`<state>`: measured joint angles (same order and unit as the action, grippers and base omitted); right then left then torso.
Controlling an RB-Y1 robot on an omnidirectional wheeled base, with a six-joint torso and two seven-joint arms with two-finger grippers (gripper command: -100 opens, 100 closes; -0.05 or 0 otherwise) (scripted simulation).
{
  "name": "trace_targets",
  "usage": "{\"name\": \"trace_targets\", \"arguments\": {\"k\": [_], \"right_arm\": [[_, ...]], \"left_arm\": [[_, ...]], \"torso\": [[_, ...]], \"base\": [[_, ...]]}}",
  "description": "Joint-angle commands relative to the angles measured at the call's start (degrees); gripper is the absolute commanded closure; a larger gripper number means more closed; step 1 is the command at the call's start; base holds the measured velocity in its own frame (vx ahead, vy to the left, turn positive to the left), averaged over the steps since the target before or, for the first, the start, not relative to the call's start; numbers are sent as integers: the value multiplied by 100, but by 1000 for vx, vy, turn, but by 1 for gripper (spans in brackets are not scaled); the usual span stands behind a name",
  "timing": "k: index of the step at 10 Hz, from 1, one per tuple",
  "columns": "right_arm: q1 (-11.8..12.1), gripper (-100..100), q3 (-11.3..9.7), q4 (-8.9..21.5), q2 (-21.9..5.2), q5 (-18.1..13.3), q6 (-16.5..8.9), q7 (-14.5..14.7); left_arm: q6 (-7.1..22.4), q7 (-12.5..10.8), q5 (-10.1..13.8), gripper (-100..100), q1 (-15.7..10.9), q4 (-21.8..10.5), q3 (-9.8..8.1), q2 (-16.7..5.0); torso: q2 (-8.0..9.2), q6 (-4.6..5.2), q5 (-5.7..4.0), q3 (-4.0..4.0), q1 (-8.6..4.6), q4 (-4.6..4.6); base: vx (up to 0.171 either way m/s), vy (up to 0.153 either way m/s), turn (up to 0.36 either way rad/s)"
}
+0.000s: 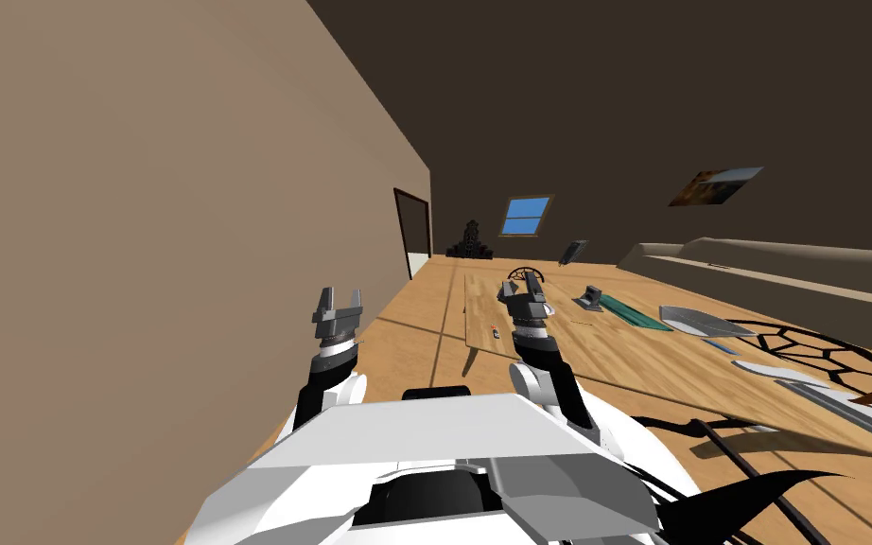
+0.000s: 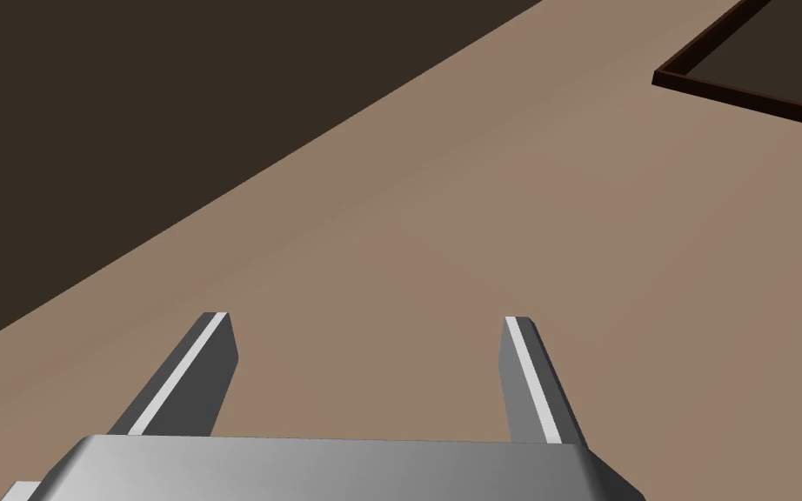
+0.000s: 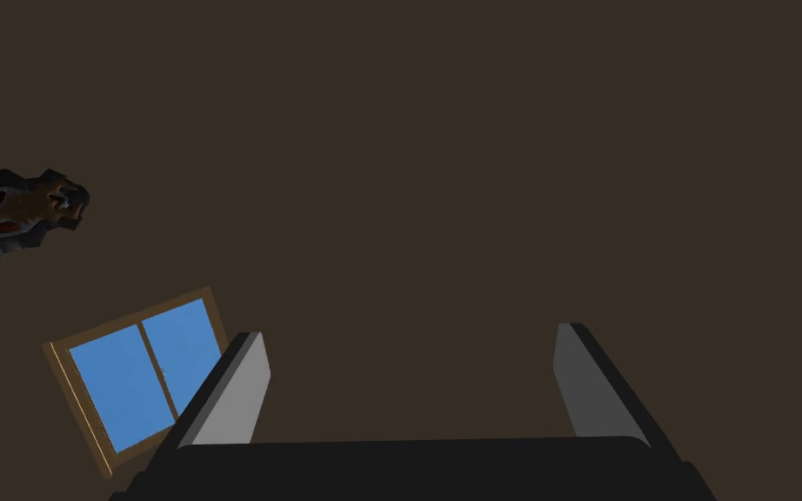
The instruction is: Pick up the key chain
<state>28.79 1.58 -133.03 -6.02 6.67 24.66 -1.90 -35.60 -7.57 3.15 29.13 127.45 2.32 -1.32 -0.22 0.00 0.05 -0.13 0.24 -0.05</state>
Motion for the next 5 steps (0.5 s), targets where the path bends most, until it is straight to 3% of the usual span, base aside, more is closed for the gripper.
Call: {"name": "trace_targets", "arguments": {"k": [1,4,5], "right_arm": [[-33,-100,166,181,-129,193,-286,-149],[-36,-100,289,319,-217,334,-591,-259],[-40,-100,421,470,-304,482,-748,-379]], "left_arm": [[0,0,0,0,0,0,0,0],[0,0,0,0,0,0,0,0],[0,0,0,0,0,0,0,0]], "torso": [[0,0,0,0,0,0],[-7,0,1,-4,3,-2],[0,0,1,-1,0,0]], "base": [[75,93,32],[64,68,8],[47,72,10]]}}
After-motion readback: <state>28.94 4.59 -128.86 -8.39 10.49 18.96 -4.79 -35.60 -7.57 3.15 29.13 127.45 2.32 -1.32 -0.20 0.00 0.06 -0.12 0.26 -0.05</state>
